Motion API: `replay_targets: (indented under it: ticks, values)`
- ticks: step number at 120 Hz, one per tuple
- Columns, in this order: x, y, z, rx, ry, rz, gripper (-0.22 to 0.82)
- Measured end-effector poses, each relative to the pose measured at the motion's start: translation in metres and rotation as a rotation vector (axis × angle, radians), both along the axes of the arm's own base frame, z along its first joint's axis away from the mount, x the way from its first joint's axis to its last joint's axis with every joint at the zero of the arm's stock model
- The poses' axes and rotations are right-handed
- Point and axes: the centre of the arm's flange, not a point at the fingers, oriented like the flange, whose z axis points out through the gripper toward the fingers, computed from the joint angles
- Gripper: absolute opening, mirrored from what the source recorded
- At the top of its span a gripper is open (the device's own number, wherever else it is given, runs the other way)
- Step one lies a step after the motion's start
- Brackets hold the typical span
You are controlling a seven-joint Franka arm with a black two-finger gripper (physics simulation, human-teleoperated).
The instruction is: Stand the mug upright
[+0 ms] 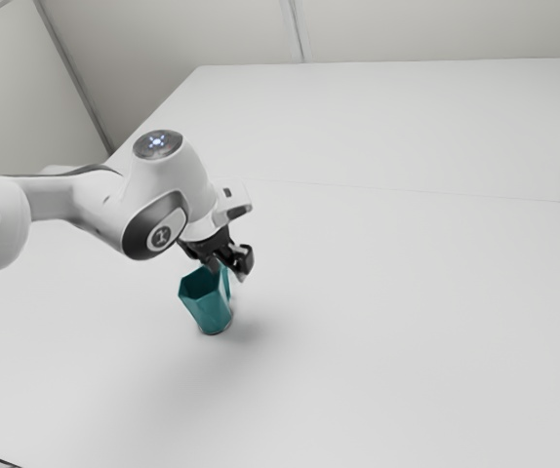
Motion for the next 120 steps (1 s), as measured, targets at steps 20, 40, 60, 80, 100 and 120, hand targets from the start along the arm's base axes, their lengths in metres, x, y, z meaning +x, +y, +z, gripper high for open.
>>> replay_targets:
  ticks: [20, 40, 60, 80, 100, 120]
  values:
    - [0.014, -0.006, 0.034, -0.018, 0.015, 0.025, 0.45]
    - [0.027, -0.007, 0.079, -0.029, 0.060, 0.052, 0.53]
    - [0.039, -0.001, 0.131, -0.035, 0.087, 0.070, 0.56]
    - [0.041, 0.006, 0.166, -0.048, 0.119, 0.079, 0.58]
    - [0.039, 0.006, 0.201, -0.049, 0.126, 0.070, 0.58]
    - [0.034, 0.007, 0.230, -0.049, 0.134, 0.064, 0.59]
